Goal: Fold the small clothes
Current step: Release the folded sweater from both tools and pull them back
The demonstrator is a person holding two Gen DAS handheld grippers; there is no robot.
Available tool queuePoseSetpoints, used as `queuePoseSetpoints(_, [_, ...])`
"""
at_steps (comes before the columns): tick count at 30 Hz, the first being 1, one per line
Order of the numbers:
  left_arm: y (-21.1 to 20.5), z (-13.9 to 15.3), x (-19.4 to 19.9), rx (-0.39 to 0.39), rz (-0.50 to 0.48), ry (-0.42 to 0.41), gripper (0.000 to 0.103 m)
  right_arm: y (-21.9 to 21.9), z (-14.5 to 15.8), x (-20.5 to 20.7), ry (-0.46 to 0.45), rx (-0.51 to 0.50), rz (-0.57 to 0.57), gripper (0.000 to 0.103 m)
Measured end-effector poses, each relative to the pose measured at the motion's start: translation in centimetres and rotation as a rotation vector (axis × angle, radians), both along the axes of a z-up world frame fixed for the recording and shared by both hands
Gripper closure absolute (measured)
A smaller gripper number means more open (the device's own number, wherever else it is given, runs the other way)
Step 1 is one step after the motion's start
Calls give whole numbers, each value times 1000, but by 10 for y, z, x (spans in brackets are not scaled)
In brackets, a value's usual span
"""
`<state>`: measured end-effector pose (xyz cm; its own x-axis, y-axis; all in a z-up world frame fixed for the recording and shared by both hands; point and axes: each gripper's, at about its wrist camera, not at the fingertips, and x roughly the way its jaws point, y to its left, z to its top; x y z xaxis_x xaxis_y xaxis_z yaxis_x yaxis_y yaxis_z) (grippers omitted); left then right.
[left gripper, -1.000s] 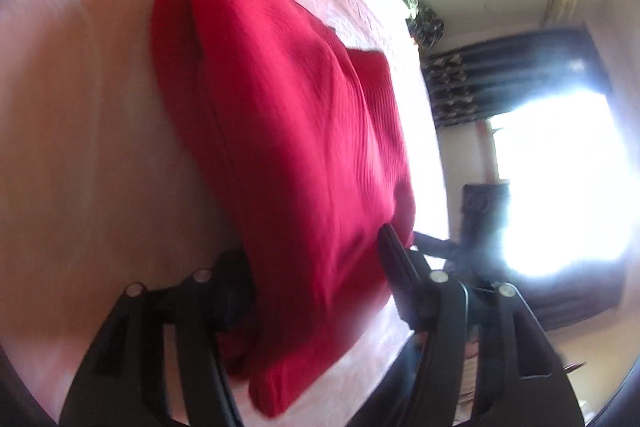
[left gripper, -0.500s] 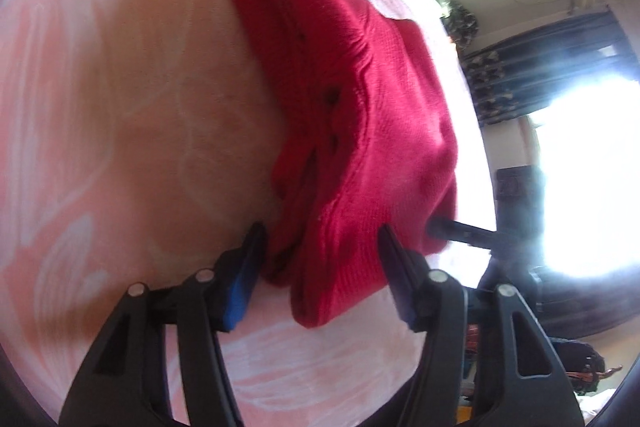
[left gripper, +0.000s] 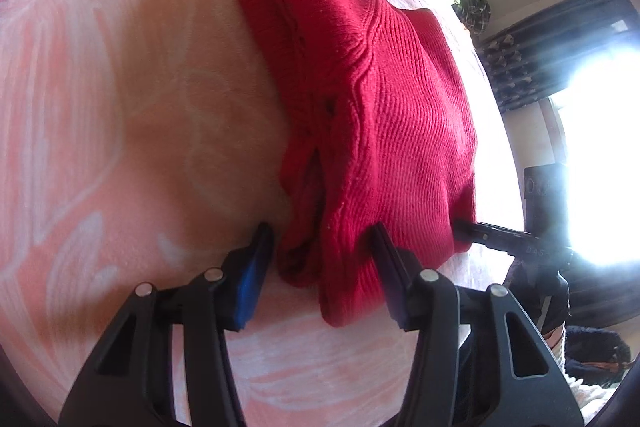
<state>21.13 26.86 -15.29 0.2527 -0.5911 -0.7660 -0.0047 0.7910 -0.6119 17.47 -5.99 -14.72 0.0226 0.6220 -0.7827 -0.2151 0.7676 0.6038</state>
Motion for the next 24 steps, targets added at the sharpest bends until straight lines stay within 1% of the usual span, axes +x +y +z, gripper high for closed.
queuePoseSetpoints(1, [1,0,-9,0,2,-3,52,0,-1,-1,-9,-1,-8,88])
queuePoseSetpoints(4, [-1,0,-9,2,5,-17,52,-2,-4,-7,-39,-4,-38,87])
queuePoseSetpoints(7, [-6,-1,-17,-9,15,-38,48,-9,-8,-12,-48,27,-85,86])
queuePoseSetpoints(9, [-4,3,-23,-12,21,-47,42,-13,-8,-16,-57,50,-114,84])
queuePoseSetpoints(10, [-5,5,-26,-5,31,-46,41,-16,-6,-19,-62,52,-130,80])
queuePoseSetpoints(11, [-5,6,-28,4,42,-43,38,-20,-3,-22,-68,50,-148,68])
queuePoseSetpoints(12, [-7,8,-30,9,51,-42,33,-22,2,-26,-78,39,-167,61])
queuePoseSetpoints(14, [-10,17,-42,36,70,-59,29,-22,19,-37,-148,-20,-216,28])
queuePoseSetpoints(15, [-11,19,-48,54,75,-64,28,-25,25,-43,-187,-67,-233,24])
queuePoseSetpoints(16, [-12,22,-53,69,79,-67,27,-25,32,-51,-228,-135,-245,21])
queuePoseSetpoints(17, [-13,24,-59,86,85,-68,25,-26,35,-55,-247,-171,-250,21])
queuePoseSetpoints(18, [-13,27,-64,105,94,-69,24,-28,37,-59,-253,-188,-256,21])
queuePoseSetpoints(21, [-12,35,-77,148,118,-69,20,-36,40,-71,-249,-189,-274,21])
queuePoseSetpoints(22, [-14,38,-83,167,128,-71,20,-37,42,-75,-254,-207,-281,20])
queuePoseSetpoints(24, [-15,46,-90,205,142,-79,14,-38,46,-82,-276,-259,-288,18])
